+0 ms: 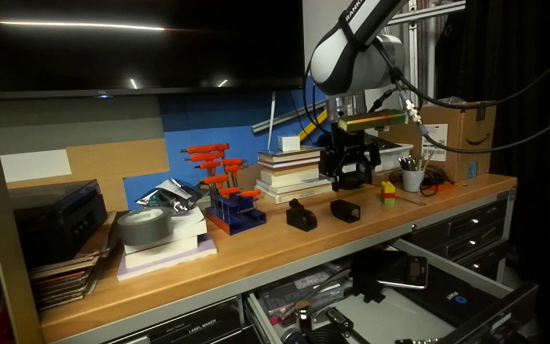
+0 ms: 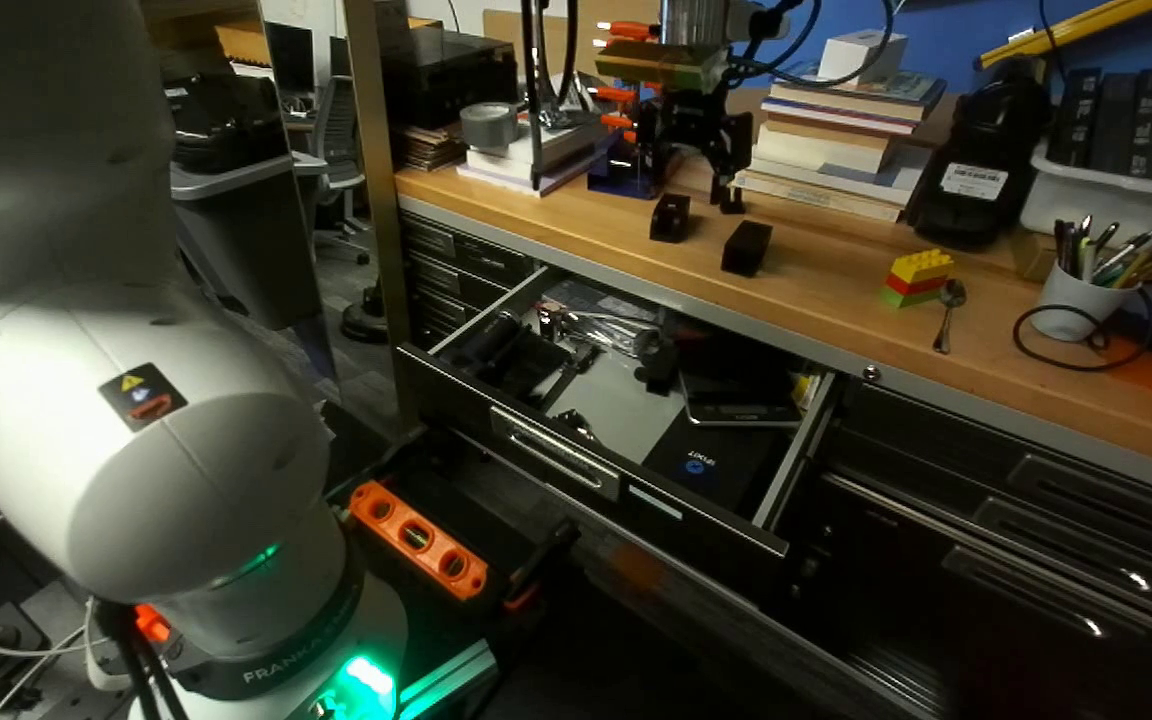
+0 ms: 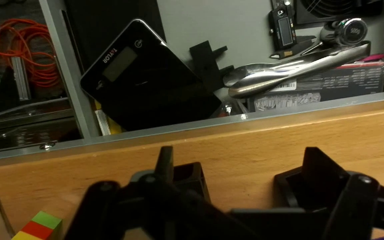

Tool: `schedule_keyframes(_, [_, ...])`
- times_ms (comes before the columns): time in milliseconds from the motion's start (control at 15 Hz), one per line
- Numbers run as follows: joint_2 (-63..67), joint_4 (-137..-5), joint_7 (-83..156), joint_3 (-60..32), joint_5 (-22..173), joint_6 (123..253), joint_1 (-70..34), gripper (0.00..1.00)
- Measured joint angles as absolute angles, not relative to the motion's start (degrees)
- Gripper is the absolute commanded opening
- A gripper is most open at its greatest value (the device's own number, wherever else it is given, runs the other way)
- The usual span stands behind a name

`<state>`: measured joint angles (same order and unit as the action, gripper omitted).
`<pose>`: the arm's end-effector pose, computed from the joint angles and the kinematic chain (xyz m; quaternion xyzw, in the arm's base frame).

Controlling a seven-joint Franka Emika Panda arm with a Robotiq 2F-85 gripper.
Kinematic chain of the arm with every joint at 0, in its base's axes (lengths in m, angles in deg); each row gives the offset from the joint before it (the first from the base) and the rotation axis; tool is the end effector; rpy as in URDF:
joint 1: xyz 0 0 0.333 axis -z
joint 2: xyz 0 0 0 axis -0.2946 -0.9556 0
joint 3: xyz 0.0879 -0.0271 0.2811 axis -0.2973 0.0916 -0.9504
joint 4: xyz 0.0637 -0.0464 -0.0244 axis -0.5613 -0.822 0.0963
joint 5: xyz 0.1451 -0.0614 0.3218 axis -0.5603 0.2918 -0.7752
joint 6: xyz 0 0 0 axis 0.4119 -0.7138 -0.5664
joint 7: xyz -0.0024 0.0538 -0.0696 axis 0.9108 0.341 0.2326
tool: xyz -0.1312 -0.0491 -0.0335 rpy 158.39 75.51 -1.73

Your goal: Pick up the black objects from the counter and put them in the open drawer and close it

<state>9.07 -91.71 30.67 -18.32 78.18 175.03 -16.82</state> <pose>0.5523 -0.0081 0.3500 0.9970 -0.0646 -0.0054 0.0425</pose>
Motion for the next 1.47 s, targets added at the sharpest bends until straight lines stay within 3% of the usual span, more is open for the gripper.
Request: schedule_keyframes(1467, [-11.3, -76.0, 35.7, -14.9, 78.2, 182.7, -15.9, 1.0])
